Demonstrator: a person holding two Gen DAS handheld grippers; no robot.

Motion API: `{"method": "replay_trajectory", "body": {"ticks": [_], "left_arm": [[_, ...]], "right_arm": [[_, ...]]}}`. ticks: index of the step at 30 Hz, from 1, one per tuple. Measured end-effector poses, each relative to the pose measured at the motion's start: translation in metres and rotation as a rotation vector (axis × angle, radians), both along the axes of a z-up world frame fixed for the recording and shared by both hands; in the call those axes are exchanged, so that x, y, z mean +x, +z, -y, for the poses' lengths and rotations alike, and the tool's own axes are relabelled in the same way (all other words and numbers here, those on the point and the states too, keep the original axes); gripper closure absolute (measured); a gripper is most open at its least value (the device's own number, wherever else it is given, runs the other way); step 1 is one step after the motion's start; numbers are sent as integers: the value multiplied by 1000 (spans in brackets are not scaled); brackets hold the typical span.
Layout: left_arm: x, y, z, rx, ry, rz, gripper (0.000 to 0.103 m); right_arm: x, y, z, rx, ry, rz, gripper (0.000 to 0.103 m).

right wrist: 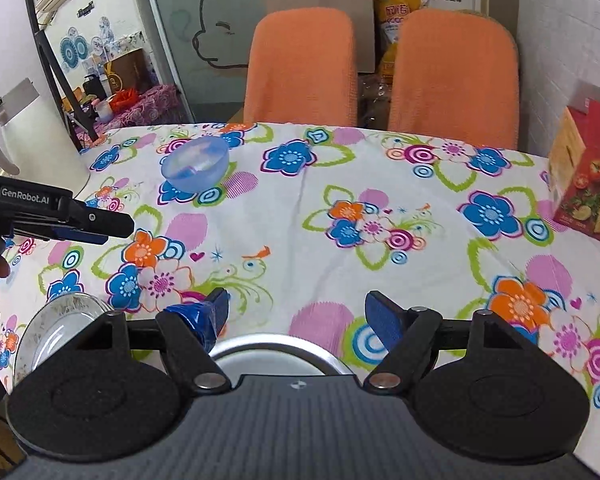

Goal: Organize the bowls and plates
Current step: 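Move the left tool to the blue plastic bowl and grip its rim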

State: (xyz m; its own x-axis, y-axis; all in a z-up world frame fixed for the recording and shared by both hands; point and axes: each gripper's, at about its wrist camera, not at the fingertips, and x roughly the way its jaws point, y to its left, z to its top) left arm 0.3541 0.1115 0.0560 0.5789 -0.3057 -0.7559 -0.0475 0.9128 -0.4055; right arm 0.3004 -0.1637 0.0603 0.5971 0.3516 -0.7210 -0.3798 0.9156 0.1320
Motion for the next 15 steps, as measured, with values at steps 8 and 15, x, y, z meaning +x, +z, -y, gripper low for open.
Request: {"method": "replay_trajectory", "body": {"ticks": [8, 15], "left_arm": [[59, -6, -61, -13, 127, -2, 41], [127, -26, -83, 9, 168, -40, 41]], "right_arm": [[74, -6, -79, 20, 102, -12, 41], [149, -27, -143, 1, 157, -45, 41]]}}
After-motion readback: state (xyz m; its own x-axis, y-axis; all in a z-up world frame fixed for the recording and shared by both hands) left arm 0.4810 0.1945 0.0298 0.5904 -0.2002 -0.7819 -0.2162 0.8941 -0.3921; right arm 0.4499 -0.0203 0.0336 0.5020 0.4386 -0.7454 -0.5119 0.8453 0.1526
